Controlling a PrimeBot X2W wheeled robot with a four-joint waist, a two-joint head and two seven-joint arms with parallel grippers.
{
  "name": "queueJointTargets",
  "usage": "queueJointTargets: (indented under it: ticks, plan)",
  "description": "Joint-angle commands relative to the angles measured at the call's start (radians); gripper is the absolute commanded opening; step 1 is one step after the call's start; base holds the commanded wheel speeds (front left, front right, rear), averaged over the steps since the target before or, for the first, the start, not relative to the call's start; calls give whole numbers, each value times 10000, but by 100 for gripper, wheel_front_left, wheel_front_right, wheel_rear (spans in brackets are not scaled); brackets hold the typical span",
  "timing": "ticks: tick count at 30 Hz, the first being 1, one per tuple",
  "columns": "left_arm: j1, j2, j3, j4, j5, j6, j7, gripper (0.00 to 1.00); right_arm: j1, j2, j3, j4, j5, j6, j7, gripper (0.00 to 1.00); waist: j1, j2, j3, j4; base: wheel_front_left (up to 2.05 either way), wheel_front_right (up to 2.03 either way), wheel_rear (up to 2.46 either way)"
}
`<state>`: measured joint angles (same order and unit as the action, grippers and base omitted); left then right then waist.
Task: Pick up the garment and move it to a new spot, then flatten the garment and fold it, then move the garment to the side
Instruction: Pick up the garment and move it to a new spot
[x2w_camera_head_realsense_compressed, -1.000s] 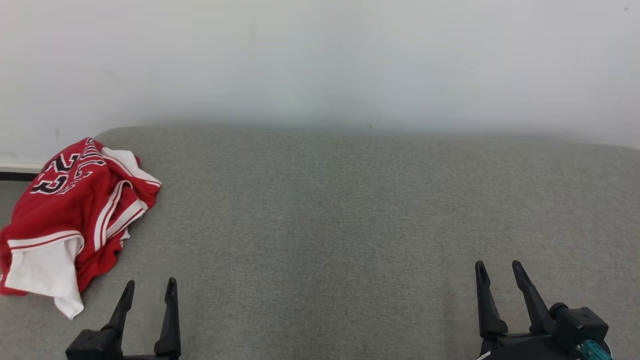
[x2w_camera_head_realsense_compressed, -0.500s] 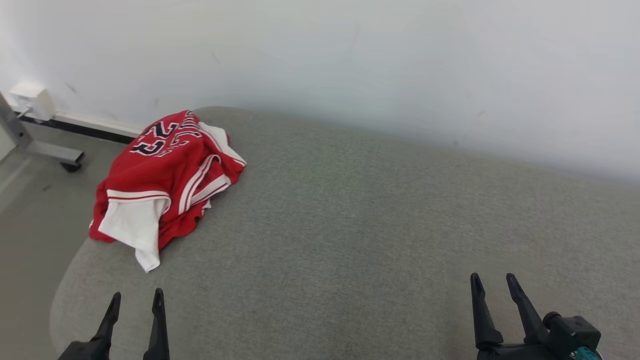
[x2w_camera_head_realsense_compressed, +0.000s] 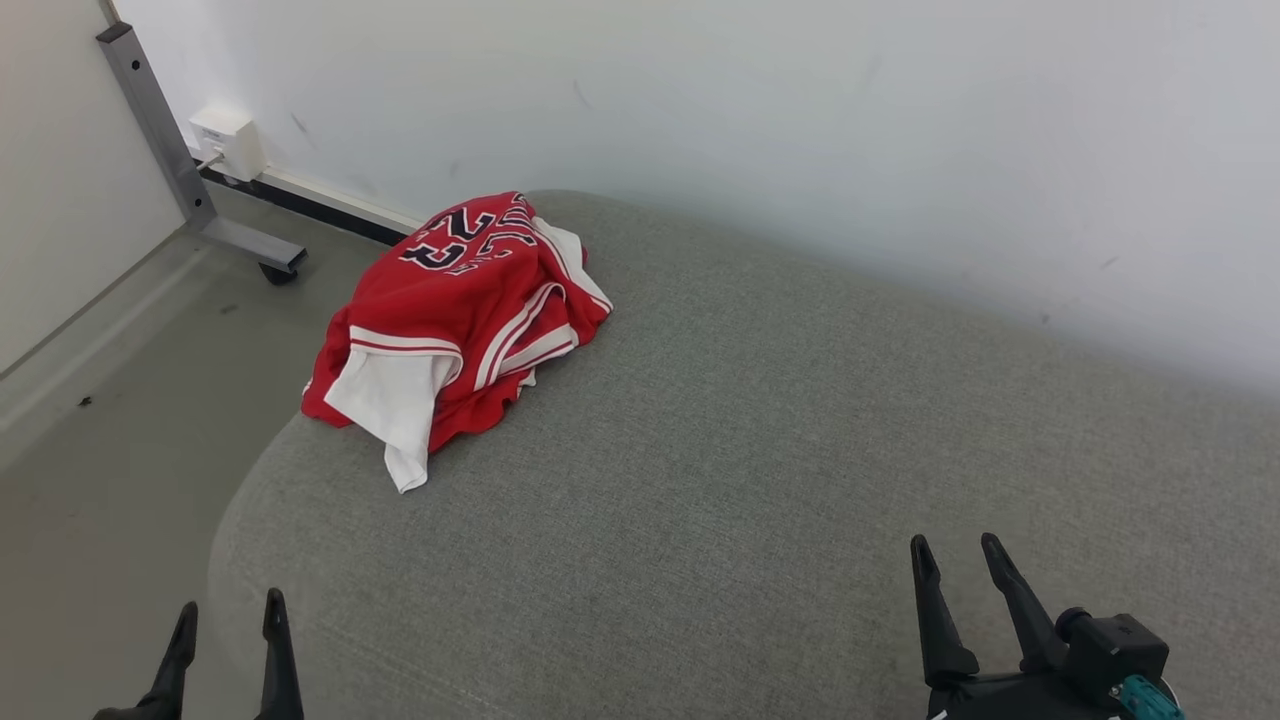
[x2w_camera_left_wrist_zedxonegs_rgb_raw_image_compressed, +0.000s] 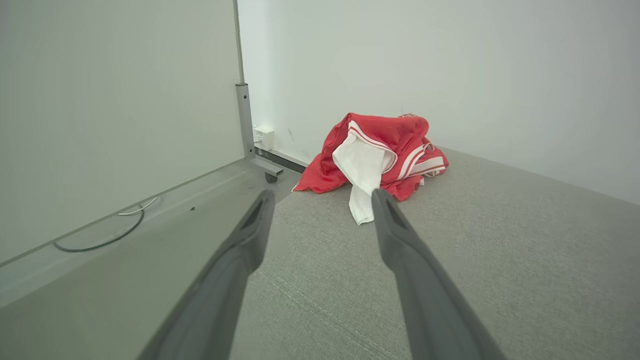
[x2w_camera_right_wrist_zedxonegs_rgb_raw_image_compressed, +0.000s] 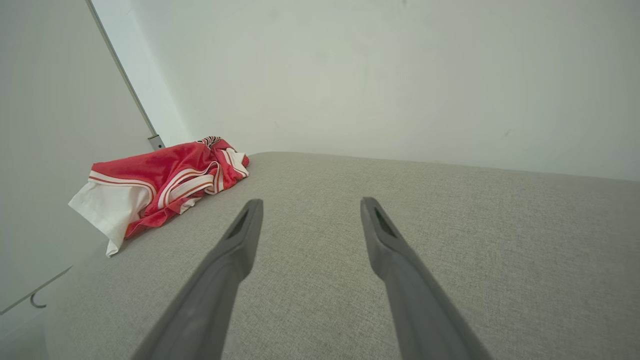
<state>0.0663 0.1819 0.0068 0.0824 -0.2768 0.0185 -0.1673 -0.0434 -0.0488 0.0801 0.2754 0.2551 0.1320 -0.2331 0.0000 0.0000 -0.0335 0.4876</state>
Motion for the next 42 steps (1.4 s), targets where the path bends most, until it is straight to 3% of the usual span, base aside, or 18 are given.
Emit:
queueJointTargets:
  ticks: [1, 12, 16, 23, 31, 42]
  plan:
    - [148, 30, 85, -63, -46, 62, -90, 100, -69, -25, 41, 49, -1, -24, -4, 100, 0, 0, 58, 57, 0, 0, 0]
    - [-367, 153, 183, 53, -292, 51, 75, 100, -122, -25, -126, 184, -141, -24, -46, 100, 0, 0, 174, 7, 0, 0, 0]
    - [-1237, 492, 200, 169, -341, -98, 290, 100, -97, -24, -384, 82, -505, -24, 26, 100, 0, 0, 425, -214, 0, 0, 0]
    - [-3446, 1128, 443, 341, -637, -434, 627, 100, -664, -38, -959, -679, -1339, -25, 415, 100, 0, 0, 1658, -1168, 0, 0, 0]
    - [-6149, 2338, 950, 1161, -995, -769, 1113, 100, -1293, -228, -1769, -2165, -1903, -25, 807, 100, 0, 0, 3659, -2728, 0, 0, 0]
    - [-8982, 3262, 623, 3319, -1168, -1129, 1814, 100, -1656, -312, -2220, -3052, -1972, -25, 889, 100, 0, 0, 5053, -3675, 0, 0, 0]
